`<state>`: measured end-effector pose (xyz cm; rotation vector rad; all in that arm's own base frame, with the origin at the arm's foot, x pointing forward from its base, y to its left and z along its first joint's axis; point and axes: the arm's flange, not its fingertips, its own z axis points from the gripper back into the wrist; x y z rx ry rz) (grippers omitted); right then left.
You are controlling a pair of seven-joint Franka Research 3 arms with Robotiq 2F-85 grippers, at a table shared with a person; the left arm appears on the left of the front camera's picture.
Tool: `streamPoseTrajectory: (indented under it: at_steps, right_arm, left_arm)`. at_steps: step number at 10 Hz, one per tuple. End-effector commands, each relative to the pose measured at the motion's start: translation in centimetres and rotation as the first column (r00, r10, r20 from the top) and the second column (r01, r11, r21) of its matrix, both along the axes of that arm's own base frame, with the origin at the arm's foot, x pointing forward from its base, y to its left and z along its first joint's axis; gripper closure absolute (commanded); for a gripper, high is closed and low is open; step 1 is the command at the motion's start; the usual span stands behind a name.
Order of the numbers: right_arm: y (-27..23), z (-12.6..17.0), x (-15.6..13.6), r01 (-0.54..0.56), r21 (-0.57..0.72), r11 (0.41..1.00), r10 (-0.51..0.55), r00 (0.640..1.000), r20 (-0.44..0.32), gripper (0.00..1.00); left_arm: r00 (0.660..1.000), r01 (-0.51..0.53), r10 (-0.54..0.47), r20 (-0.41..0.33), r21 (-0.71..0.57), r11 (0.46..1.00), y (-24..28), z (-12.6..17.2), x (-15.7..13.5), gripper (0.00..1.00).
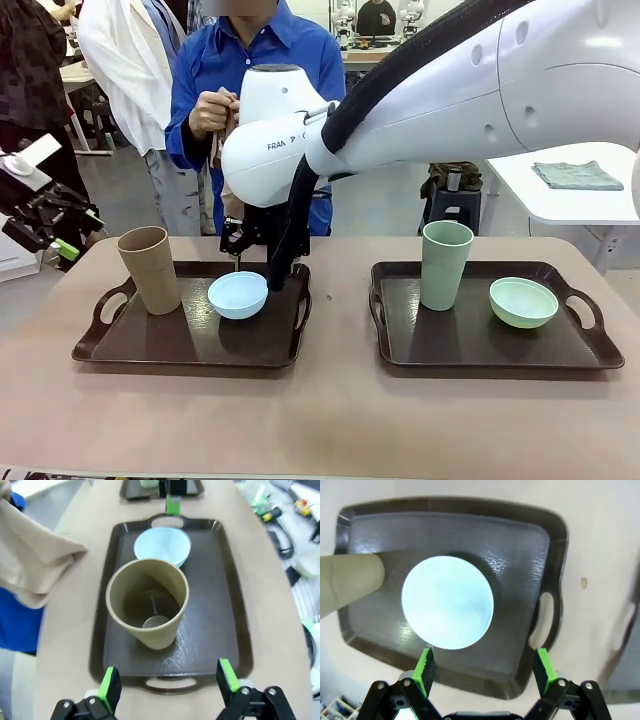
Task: Set up a tray with a mat and arrange the tableware.
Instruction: Pick up the Picnic Bowl and Reusable plastic cup from the Handle tray in front of the human's position and hold them in the air.
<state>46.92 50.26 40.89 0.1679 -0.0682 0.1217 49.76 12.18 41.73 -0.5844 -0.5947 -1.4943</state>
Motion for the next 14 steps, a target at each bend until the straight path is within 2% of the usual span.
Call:
streamPoseTrajectory:
  at_steps: [1,2,4,8,14]
  right_arm:
    - [-1.6,-1.7,-0.7,0.021,0.045,0.999,-0.020,1.000,-0.017,0.00]
    - [-1.8,-2.4,-0.7,0.020,0.046,0.999,-0.018,0.999,-0.034,0.00]
    - [-1.9,-3.5,-0.6,0.024,0.053,0.998,-0.021,0.998,-0.058,0.00]
    - [-0.7,-4.7,0.0,0.046,0.060,0.997,-0.044,0.998,-0.035,0.00]
    - [0.4,-5.5,1.0,0.131,-0.054,0.990,-0.127,0.990,0.063,0.00]
  left_arm:
    - [0.999,0.054,-0.054,-0.003,-0.059,0.997,0.1,-0.6,1.6,0.00]
    - [0.999,0.038,-0.035,0.042,-0.087,0.995,-0.1,-1.5,2.0,0.00]
    - [0.998,0.038,-0.032,0.047,-0.131,0.991,-0.4,-3.1,3.2,0.00]
    - [0.998,0.033,-0.039,-0.048,-0.112,0.993,-1.5,-5.8,5.1,0.00]
    - [0.988,0.107,-0.118,-0.102,-0.113,0.988,-3.8,-8.3,4.6,0.00]
